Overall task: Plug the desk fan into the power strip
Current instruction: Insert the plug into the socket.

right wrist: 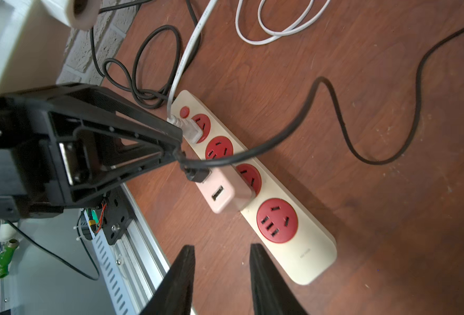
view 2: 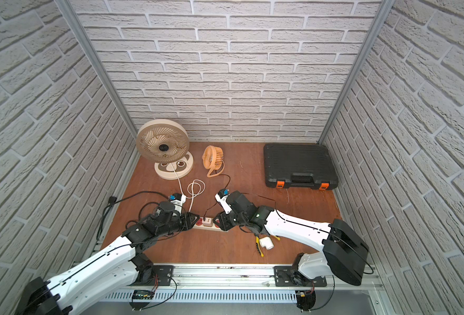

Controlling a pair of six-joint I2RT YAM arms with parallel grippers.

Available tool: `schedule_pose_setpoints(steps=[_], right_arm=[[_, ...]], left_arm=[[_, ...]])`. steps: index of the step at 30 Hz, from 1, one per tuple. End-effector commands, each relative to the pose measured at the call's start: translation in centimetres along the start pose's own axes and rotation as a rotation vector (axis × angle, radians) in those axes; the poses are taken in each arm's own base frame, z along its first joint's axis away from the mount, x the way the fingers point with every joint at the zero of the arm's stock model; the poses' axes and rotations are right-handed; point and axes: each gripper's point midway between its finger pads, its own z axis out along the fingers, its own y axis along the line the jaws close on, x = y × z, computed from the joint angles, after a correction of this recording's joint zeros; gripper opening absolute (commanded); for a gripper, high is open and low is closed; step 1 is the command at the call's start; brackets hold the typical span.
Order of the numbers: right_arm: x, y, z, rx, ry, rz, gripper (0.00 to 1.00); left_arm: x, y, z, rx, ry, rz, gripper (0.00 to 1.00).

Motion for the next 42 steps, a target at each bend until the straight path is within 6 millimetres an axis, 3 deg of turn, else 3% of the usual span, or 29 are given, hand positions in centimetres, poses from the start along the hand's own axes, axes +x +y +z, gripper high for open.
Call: schedule_pose_setpoints(steps=[1, 9, 20, 42], right_arm=[[-2.0, 1.2, 0.6, -0.050, -0.066, 0.065, 0.40], [-2.3, 0.6, 2.1, -0.021, -0.054, 0.086, 0.37], [-1.1, 0.0, 4.0, -0.021, -0.016, 0.115, 0.37], [0.7, -0.7, 4.9, 0.030, 0.027, 0.101, 0.37]], left_arm=[[-0.5, -1.0, 0.6, 0.059, -0.024, 0.005, 0.32], [-0.2, -1.1, 1.7, 0.072, 0.003, -0.003, 0.31], [0.6, -0.4, 1.9, 0.060, 0.020, -0.013, 0.27], [1.5, 0.2, 1.8, 0.056, 0.029, -0.030, 0.25]])
